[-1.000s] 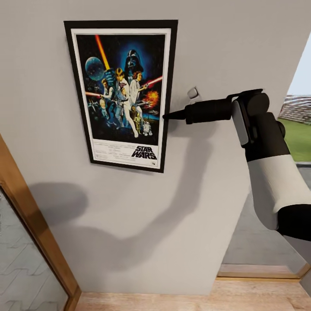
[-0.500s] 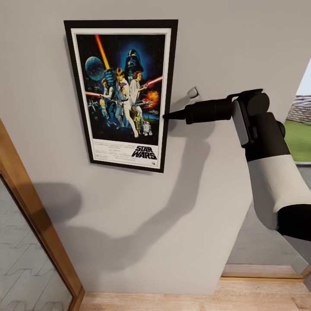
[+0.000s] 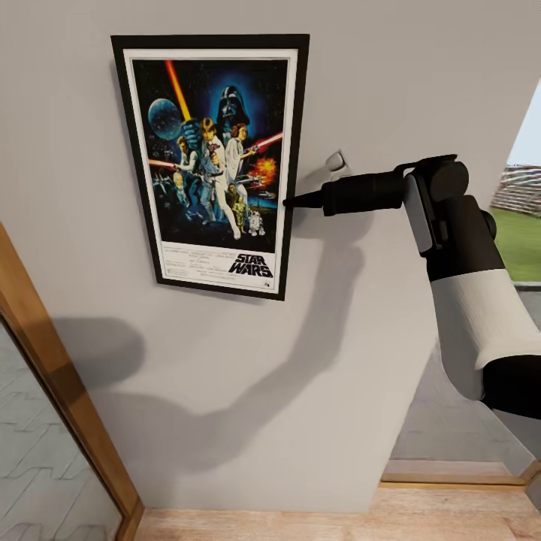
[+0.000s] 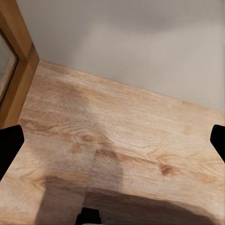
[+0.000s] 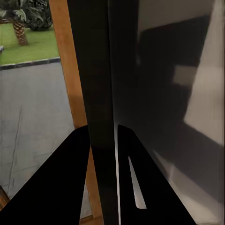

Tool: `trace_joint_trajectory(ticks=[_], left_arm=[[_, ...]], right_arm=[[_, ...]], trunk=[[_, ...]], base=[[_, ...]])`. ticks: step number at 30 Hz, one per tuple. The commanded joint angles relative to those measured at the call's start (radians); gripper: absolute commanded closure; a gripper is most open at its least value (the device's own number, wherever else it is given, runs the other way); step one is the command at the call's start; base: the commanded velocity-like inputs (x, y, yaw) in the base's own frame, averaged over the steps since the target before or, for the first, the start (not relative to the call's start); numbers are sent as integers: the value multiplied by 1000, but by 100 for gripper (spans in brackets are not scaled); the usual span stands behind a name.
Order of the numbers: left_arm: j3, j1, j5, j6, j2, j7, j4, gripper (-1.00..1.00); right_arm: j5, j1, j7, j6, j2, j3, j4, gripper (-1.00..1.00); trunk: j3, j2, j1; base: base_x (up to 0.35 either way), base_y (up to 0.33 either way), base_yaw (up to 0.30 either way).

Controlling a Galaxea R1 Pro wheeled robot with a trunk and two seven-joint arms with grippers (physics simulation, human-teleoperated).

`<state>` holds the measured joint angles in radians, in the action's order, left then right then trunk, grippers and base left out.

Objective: Pick up the poster from the kitchen countertop and hang it on one of the wall nails in the kitchen.

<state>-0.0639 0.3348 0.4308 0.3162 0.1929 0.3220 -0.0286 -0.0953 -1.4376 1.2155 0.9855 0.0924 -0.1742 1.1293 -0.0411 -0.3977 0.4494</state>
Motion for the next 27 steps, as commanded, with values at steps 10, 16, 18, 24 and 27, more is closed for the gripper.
trace_joint_trajectory(ticks=[10,16,18,24,27], left_arm=[[-7,1,10,3,0,5,2,-100],[-5,1,11,3,-3,8,1,-100],[-5,1,11,3,-3,8,1,-100],[-5,1,11,3,-3,8,1,-100],[-5,1,11,3,-3,8,1,-100]], right_arm=[[-12,-1,-4,10,1,-2,0,100],[-11,2,-6,13,3,9,-8,100],[-11,2,-6,13,3,13,-7,100],[-11,2,-6,13,3,13,-7,100],[-11,2,-6,13,3,13,-7,100]], trunk=[[-2,-2,1],[-2,-2,1],[-2,-2,1],[-2,-2,1],[-2,-2,1]], base=[[0,-11,0],[0,0,0],[0,0,0],[0,0,0],[0,0,0]])
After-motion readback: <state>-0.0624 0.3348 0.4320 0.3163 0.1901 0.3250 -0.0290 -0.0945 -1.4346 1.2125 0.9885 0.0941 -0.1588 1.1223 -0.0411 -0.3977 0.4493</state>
